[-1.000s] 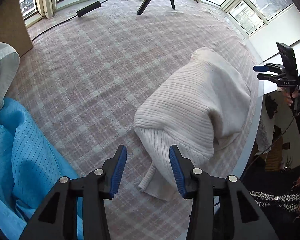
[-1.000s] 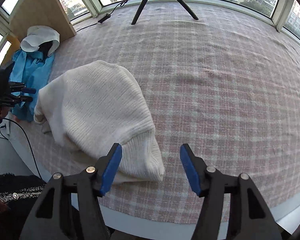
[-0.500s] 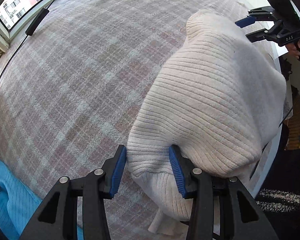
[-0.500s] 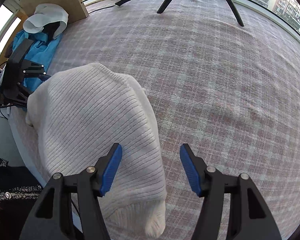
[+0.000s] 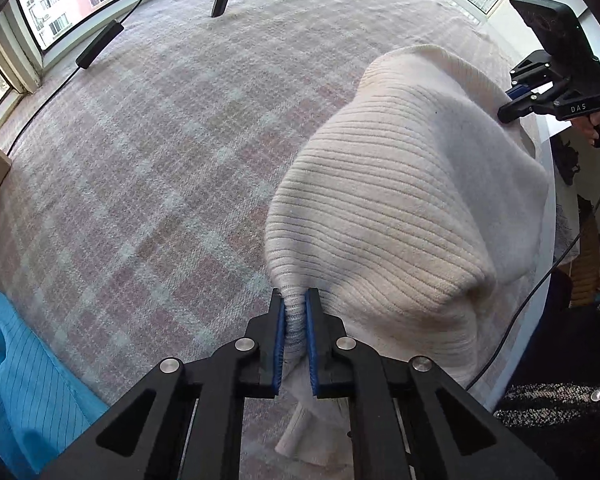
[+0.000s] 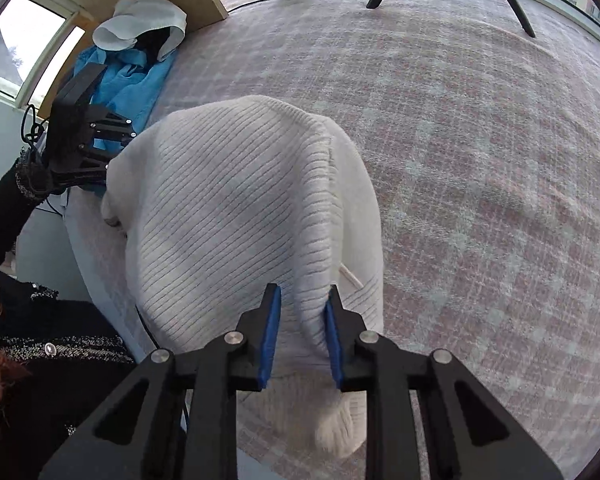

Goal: Fold clothes

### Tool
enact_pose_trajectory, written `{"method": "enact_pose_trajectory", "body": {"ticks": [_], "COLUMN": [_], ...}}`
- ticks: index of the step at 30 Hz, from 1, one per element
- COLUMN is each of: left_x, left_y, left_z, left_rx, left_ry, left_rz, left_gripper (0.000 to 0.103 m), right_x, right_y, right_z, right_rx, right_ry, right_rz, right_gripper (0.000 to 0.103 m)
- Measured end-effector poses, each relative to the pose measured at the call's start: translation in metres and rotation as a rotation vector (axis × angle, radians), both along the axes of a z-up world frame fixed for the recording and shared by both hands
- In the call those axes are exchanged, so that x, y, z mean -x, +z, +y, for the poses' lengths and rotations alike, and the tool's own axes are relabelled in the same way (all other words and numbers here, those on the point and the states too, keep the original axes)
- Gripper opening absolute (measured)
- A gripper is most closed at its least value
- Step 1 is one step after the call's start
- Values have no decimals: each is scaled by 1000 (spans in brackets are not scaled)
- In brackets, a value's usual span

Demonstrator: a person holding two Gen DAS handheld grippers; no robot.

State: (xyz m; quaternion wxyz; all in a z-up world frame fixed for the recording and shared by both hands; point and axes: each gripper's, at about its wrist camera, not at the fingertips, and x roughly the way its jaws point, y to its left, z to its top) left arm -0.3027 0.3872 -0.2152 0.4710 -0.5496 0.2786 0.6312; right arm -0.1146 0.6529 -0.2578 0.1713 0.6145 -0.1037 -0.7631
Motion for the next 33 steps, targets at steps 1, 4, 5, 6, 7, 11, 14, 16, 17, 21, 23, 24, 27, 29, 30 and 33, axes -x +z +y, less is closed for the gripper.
{"method": "enact_pose_trajectory", "body": {"ticks": [1, 4, 5, 6, 7, 11, 14, 16, 17, 21, 23, 24, 27, 29, 30, 33], "left_x": [-4, -14, -19, -24, -30, -47, -42, -35, -32, -38, -51, -52, -53, -51, -49, -42], "left_y": [7, 29, 36, 41, 43, 19, 8, 8, 9, 1, -8, -9, 0, 18, 32, 83], "left_z": [-5, -24, -31, -36, -40, -35, -29, -26, -25, -16, -8, -7, -7, -10, -11, -8], "left_rx": [-13, -64, -85, -94, -95, -10, 21, 9, -1, -13, 19, 29, 32, 26, 12, -46], "left_ry": [7, 24, 18, 9, -1, -43, -14, 7, 4, -29, -54, -55, -34, -16, -8, 16], "left_rz": [7, -71, -112, -138, -155, -124, -121, -112, -118, -173, -187, -182, -139, -80, -43, 112], "left_gripper": [8, 8, 8, 8, 9, 19, 28, 30, 32, 30, 10, 8, 7, 7, 6, 6], "right_x": [-4, -19, -25, -30, -36, -36, -35, -34, -34, -31, -30, -29, -31, -33, -33, -32], "right_y": [7, 27, 32, 36, 38, 20, -5, -12, -15, -16, -23, -28, -34, -25, -19, 23], "right_z": [-3, -4, -3, -2, 0, 13, 8, 3, 0, 5, 8, 10, 10, 5, 3, -2], "right_rx": [-10, 8, 15, 11, 3, -65, -124, -141, -147, -123, -130, -122, -54, -82, -105, -187], "right_ry": [0, -18, -22, -26, -30, -77, -41, -21, -12, -21, -31, -41, -47, -41, -42, -54], "right_rz": [20, 56, 61, 58, 53, -13, -64, -75, -79, -78, -104, -116, -108, -71, -57, 36], "right_gripper": [8, 7, 7, 7, 7, 7, 7, 7, 7, 12, 30, 33, 32, 11, 11, 9]}}
